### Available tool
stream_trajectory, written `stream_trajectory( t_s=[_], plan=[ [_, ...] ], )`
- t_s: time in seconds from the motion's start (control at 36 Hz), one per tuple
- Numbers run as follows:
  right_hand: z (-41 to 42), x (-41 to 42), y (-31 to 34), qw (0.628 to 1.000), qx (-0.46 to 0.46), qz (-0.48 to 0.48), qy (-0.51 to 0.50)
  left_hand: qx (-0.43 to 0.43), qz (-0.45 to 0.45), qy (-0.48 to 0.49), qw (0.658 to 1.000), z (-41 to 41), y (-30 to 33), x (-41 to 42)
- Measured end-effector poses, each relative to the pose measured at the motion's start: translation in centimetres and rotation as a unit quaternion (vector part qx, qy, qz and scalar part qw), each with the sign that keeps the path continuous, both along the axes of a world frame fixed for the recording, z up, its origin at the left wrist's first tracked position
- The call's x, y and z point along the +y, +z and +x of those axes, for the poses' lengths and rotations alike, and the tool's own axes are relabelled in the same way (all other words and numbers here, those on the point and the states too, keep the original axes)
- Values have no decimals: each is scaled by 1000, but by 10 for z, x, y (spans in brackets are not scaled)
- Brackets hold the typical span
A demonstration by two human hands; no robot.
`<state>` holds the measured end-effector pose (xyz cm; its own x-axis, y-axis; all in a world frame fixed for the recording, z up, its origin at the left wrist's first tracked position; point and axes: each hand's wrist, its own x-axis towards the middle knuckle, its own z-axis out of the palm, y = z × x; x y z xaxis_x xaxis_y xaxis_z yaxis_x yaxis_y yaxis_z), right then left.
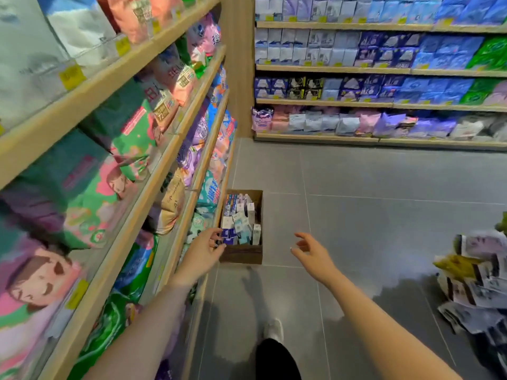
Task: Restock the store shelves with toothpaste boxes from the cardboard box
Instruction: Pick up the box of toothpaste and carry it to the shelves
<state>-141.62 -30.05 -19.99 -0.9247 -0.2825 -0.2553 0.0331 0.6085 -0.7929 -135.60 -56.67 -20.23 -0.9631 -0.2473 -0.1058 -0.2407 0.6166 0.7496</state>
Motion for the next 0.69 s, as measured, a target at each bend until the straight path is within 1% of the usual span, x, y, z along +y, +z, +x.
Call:
stream_trajectory(
  t_s=[0.14, 0.19, 0.28, 0.33, 0.5, 0.61, 0.69],
  plan=[
    [-120, -27, -17, 1000, -26, 6, 14, -34, 18, 33, 999, -111, -10, -17],
    [-152, -39, -20, 999, -34, 17, 23, -49, 12, 47, 998, -139, -12, -23],
    [-196, -57, -30, 998, -41, 29, 34, -46, -6, 52, 998, -173, -20, -38],
    [-227, -71, -40, 997, -58, 40, 41, -77, -3, 59, 995, -197, -35, -53],
    [-308, -101, -83, 993, -88, 64, 37, -147, 2, 38, 988, -276, -90, -98],
    [-356, -125, -128, 991, -101, 83, 26, -155, -11, 28, 987, -340, -138, -120],
    [-385, -142, -167, 989, -109, 97, 28, -167, -2, 12, 986, -374, -173, -132]
  ],
)
